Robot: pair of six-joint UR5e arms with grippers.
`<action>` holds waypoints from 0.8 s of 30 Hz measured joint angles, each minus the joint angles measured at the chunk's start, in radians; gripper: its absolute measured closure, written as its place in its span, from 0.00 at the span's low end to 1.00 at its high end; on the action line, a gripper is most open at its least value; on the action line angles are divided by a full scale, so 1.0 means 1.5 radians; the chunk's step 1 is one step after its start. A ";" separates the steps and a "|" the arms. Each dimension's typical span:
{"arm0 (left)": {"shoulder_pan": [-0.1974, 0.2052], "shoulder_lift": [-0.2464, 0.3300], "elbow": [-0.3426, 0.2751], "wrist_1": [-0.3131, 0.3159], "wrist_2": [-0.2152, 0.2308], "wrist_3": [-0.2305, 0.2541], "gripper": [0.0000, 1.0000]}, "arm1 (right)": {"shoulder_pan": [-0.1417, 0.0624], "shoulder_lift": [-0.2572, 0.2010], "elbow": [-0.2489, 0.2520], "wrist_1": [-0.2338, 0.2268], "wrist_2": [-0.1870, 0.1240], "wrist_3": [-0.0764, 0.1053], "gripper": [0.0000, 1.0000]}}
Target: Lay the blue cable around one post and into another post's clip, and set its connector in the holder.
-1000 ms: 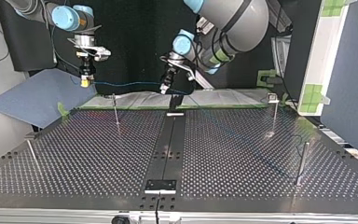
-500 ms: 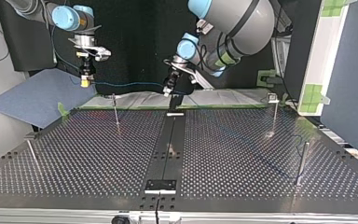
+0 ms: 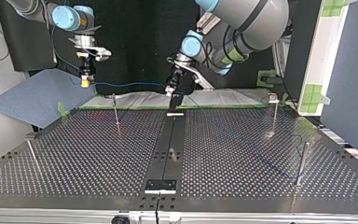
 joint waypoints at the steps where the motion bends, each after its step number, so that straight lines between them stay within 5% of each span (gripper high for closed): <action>1: -0.002 0.001 -0.005 -0.003 -0.002 0.004 0.00 | 0.000 0.000 0.000 0.000 0.000 0.000 1.00; 13: -0.025 -0.001 -0.031 -0.036 -0.014 0.030 0.00 | 0.002 0.000 0.000 0.000 0.001 0.001 1.00; 24: -0.044 -0.042 0.019 -0.051 -0.015 -0.001 0.00 | 0.002 0.000 0.000 0.000 0.001 0.003 1.00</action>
